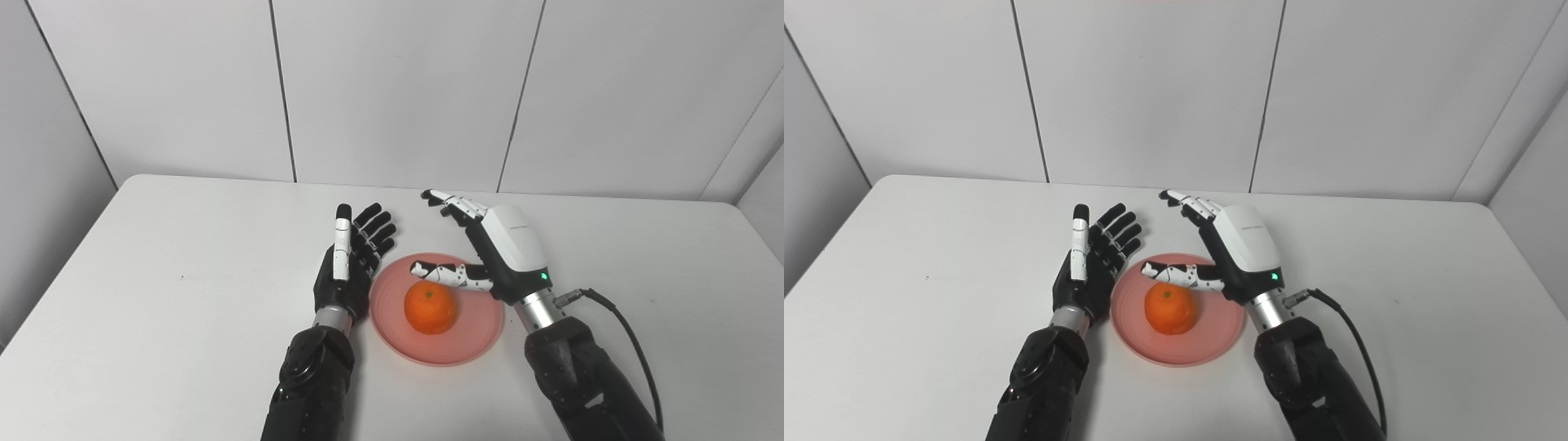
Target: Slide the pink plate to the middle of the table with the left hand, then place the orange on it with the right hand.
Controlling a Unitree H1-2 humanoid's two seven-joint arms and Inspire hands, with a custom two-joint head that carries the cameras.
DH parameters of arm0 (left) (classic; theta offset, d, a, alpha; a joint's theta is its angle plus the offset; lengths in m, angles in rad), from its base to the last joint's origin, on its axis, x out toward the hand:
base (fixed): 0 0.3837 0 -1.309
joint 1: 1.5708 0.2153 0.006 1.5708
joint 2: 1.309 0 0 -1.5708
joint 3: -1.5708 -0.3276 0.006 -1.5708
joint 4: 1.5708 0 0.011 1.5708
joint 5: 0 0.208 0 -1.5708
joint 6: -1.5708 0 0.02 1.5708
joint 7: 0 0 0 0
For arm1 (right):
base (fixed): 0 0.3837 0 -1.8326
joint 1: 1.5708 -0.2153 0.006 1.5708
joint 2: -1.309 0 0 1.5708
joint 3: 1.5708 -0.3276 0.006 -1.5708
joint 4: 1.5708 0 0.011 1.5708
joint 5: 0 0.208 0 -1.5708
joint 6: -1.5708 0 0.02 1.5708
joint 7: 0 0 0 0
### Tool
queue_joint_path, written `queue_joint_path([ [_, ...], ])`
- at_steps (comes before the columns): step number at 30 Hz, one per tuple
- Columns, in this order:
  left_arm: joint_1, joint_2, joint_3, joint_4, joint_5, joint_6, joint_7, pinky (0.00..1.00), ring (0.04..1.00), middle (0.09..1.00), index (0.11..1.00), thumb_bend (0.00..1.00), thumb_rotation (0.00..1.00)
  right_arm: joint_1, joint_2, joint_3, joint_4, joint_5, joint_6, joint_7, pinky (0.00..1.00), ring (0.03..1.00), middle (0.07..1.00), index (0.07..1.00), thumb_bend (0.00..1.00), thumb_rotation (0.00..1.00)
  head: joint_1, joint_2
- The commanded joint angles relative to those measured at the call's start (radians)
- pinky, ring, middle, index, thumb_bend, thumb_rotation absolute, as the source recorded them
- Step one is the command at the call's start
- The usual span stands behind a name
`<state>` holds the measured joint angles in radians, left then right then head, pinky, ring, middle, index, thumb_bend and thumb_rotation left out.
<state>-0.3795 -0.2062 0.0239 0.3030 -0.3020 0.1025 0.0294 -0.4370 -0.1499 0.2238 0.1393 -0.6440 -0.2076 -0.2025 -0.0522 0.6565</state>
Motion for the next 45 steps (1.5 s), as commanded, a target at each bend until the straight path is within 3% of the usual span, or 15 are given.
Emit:
queue_joint_path([
  [1, 0.045, 0.015, -0.026, 0.059, 0.077, -0.054, 0.004, 0.99, 0.903, 0.877, 0.813, 0.88, 0.83, -0.023, 0.035, -0.06, -0.003, 0.099, -0.051, -0.062, 0.72, 0.789, 0.854, 0.927, 0.79, 1.0, 0.003, 0.0],
  [5, 0.035, 0.043, -0.058, 0.086, 0.19, -0.188, 0.019, 1.0, 0.976, 0.961, 0.907, 0.89, 0.83, -0.004, 0.103, -0.168, 0.018, 0.331, -0.035, -0.035, 0.83, 0.883, 0.924, 0.992, 0.76, 1.0, 0.003, 0.0],
  [8, 0.029, 0.055, -0.065, 0.095, 0.256, -0.269, 0.038, 1.0, 0.995, 0.977, 0.934, 0.87, 0.81, 0.007, 0.124, -0.227, 0.041, 0.471, -0.008, 0.004, 0.89, 0.903, 0.943, 0.999, 0.79, 1.0, 0.004, 0.001],
  [13, 0.016, 0.071, -0.071, 0.114, 0.433, -0.368, 0.183, 0.9, 0.96, 0.978, 0.97, 0.85, 0.81, 0.05, 0.137, -0.292, 0.111, 0.633, 0.016, 0.054, 0.96, 0.932, 0.955, 1.0, 0.86, 1.0, 0.002, 0.003],
  [15, 0.011, 0.072, -0.066, 0.131, 0.466, -0.39, 0.22, 0.94, 0.986, 0.998, 0.995, 0.83, 0.83, 0.064, 0.148, -0.306, 0.129, 0.679, 0.028, 0.069, 0.99, 0.954, 0.954, 0.981, 0.84, 1.0, 0.002, 0.003],
  [20, 0.014, 0.078, -0.06, 0.141, 0.498, -0.352, 0.255, 0.98, 1.0, 1.0, 1.0, 0.81, 0.85, 0.097, 0.161, -0.318, 0.199, 0.731, 0.031, 0.092, 1.0, 0.983, 0.971, 0.999, 0.77, 1.0, 0.006, 0.006],
  [26, 0.037, 0.052, -0.036, 0.112, 0.467, -0.266, 0.268, 0.95, 0.999, 1.0, 1.0, 0.8, 0.89, 0.132, 0.154, -0.299, 0.242, 0.757, 0.077, 0.144, 1.0, 0.999, 0.975, 0.994, 0.82, 1.0, 0.004, 0.009],
  [28, 0.037, 0.042, -0.026, 0.107, 0.452, -0.243, 0.267, 0.86, 0.925, 0.952, 1.0, 0.8, 0.89, 0.141, 0.148, -0.288, 0.247, 0.745, 0.087, 0.155, 1.0, 0.995, 0.964, 0.977, 0.82, 1.0, 0.004, 0.009],
  [35, 0.026, 0.039, -0.009, 0.091, 0.416, -0.165, 0.241, 0.8, 0.898, 0.924, 1.0, 0.8, 0.9, 0.155, 0.153, -0.276, 0.231, 0.728, 0.11, 0.158, 1.0, 0.965, 0.937, 0.951, 0.82, 1.0, -0.001, 0.012],
  [37, 0.024, 0.039, -0.006, 0.075, 0.404, -0.115, 0.228, 0.83, 0.913, 0.936, 1.0, 0.82, 0.91, 0.157, 0.154, -0.274, 0.225, 0.726, 0.117, 0.16, 1.0, 0.963, 0.935, 0.946, 0.81, 1.0, -0.001, 0.012],
  [41, 0.026, 0.041, -0.001, 0.045, 0.383, -0.054, 0.203, 0.97, 0.993, 0.997, 1.0, 0.83, 0.94, 0.157, 0.154, -0.273, 0.22, 0.722, 0.125, 0.162, 1.0, 0.962, 0.933, 0.942, 0.82, 1.0, -0.001, 0.012],
  [45, 0.028, 0.043, -0.003, 0.029, 0.377, -0.015, 0.191, 1.0, 1.0, 1.0, 1.0, 0.85, 0.96, 0.157, 0.156, -0.275, 0.221, 0.726, 0.126, 0.163, 1.0, 0.961, 0.932, 0.947, 0.82, 1.0, -0.001, 0.012],
])
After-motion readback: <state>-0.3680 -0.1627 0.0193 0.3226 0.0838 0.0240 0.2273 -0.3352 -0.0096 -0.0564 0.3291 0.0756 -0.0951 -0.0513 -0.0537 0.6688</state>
